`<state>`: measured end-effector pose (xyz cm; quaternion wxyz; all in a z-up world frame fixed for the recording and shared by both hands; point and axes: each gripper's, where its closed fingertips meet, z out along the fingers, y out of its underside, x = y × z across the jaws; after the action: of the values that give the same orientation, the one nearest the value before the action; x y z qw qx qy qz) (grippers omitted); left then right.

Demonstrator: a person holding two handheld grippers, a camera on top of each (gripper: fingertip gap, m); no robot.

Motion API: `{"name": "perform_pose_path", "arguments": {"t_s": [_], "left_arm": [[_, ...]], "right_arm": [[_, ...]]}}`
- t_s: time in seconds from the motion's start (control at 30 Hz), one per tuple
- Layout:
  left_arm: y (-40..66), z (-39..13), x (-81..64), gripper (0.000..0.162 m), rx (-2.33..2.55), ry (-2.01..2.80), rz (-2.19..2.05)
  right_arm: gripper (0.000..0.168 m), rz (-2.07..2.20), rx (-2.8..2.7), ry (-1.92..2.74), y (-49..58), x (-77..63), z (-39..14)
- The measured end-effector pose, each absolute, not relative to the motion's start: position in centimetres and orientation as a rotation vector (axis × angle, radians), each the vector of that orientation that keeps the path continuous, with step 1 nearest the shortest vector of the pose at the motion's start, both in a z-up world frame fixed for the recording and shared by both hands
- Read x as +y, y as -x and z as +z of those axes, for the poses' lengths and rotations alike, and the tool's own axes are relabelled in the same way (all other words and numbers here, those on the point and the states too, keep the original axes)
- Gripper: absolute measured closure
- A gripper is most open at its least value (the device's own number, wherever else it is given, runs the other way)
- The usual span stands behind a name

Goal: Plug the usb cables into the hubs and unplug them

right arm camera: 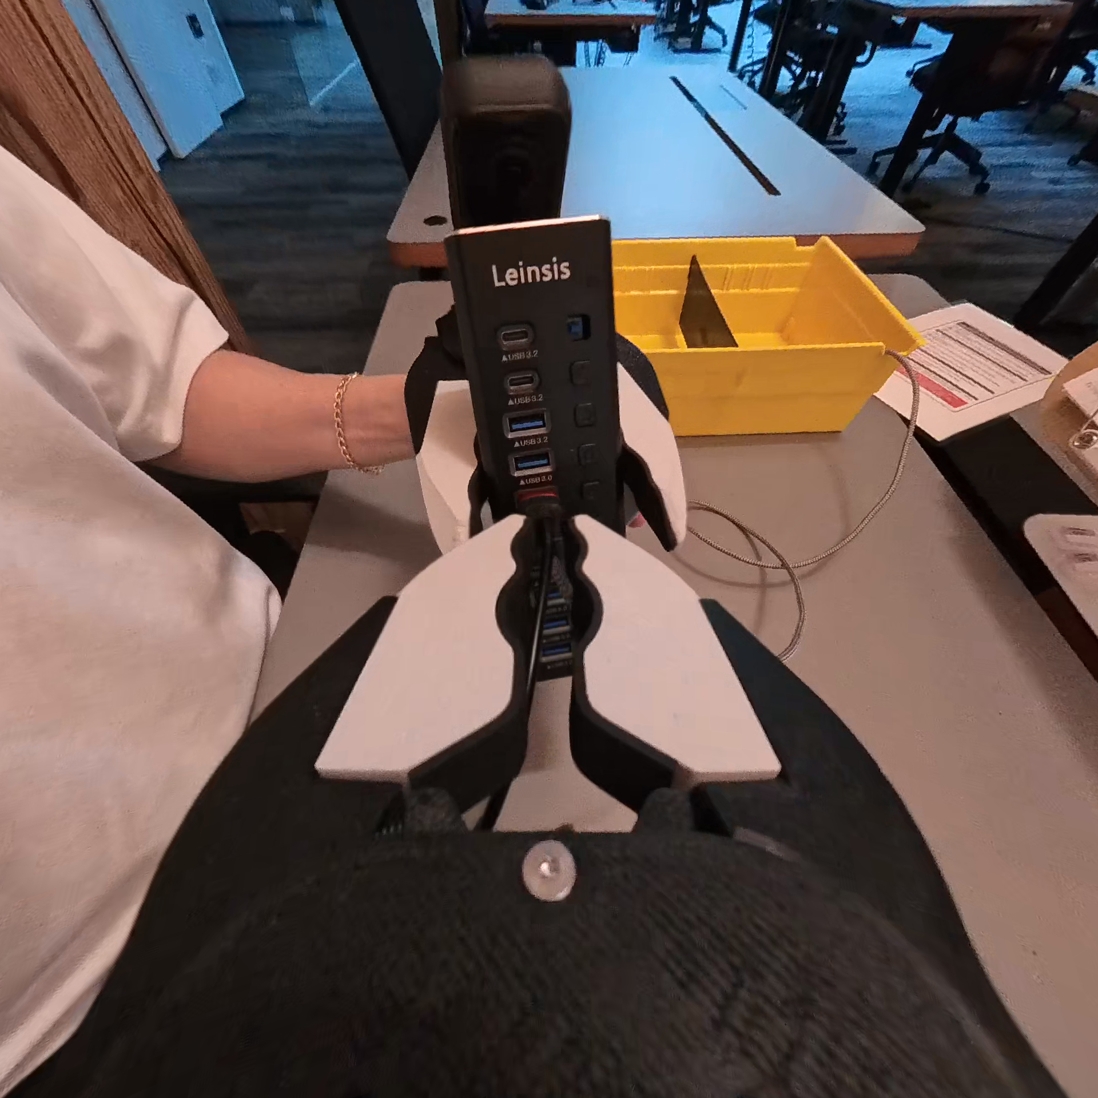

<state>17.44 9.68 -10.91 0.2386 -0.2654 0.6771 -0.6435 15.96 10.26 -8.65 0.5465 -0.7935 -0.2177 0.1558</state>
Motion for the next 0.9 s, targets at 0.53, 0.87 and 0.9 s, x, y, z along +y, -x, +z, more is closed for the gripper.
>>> {"name": "perform_pose_path", "arguments": {"t_s": [0.53, 0.87, 0.9], "left_arm": [[-16.4, -11.7, 8.9, 0.091, 1.861, 0.713, -1.784], [-16.0, -12.4, 8.8, 0.091, 1.876, 0.753, -1.78], [-16.1, -12.2, 8.9, 0.091, 1.867, 0.753, -1.776]], "right_arm": [[0.164, 0.241, -0.517, 1.985, -15.0, 9.6, -9.3], [0.163, 0.188, -0.633, 2.087, -14.6, 9.3, -10.0], [0.163, 0.195, -0.64, 2.086, -14.5, 9.4, -9.9]]}}
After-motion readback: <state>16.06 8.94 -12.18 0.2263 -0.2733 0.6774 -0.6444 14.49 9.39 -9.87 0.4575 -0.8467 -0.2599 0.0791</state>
